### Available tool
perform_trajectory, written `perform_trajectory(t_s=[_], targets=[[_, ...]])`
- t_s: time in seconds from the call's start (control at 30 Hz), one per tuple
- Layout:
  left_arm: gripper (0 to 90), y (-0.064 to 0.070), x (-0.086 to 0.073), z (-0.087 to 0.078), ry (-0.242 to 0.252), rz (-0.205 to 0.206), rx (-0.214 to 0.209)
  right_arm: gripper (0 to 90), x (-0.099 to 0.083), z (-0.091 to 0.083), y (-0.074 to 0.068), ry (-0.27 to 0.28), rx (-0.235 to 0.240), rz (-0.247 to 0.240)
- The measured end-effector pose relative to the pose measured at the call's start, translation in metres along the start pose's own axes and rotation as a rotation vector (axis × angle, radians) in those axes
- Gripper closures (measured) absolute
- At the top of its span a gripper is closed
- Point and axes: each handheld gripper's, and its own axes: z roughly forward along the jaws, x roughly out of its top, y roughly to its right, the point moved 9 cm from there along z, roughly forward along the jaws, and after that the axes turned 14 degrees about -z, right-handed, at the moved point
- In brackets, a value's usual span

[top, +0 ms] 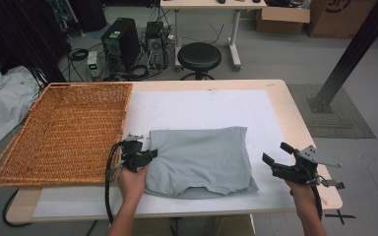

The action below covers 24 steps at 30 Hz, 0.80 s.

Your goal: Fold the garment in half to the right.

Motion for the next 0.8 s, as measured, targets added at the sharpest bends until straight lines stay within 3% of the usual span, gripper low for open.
perform_trajectory(t_s=[0.07,0.13,0.17,0.23,0.3,0.37,0.57,0.63,0.7,0.77,0.8], targets=[[82.9,-0.002,0.002,-0.002,0.02,0.009,0.018,13.6,0.001,0.0,0.0,0.002,0.001,-0.002],[82.3,-0.003,0.002,-0.003,0.026,0.0,0.005,13.6,0.001,0.0,0.0,0.001,0.001,-0.002],[77.2,-0.003,0.003,-0.004,0.047,0.019,0.02,13.6,0.0,0.0,0.0,-0.001,0.0,-0.002],[43.2,-0.002,0.004,-0.007,0.075,0.032,0.043,13.6,-0.001,0.0,0.0,-0.002,0.001,0.003],[29.6,0.002,0.008,-0.016,0.129,0.061,0.05,13.6,-0.003,0.0,-0.001,-0.004,0.002,0.005],[16.5,0.009,0.014,-0.023,0.18,0.09,0.023,13.6,-0.005,0.002,-0.003,-0.007,0.006,0.007],[16.1,0.035,0.035,-0.033,0.232,0.176,-0.132,13.7,-0.01,0.003,-0.007,-0.032,-0.011,0.016],[16.9,0.04,0.043,-0.031,0.237,0.216,-0.157,13.7,-0.012,0.002,-0.009,-0.041,-0.024,0.019],[16.3,0.046,0.049,-0.026,0.212,0.23,-0.197,13.7,-0.014,0.0,-0.012,-0.055,-0.033,0.022],[16.4,0.051,0.054,-0.023,0.212,0.262,-0.196,13.7,-0.015,-0.001,-0.015,-0.059,-0.034,0.036],[16.4,0.056,0.059,-0.023,0.209,0.282,-0.219,13.7,-0.015,-0.002,-0.017,-0.059,-0.033,0.042]])
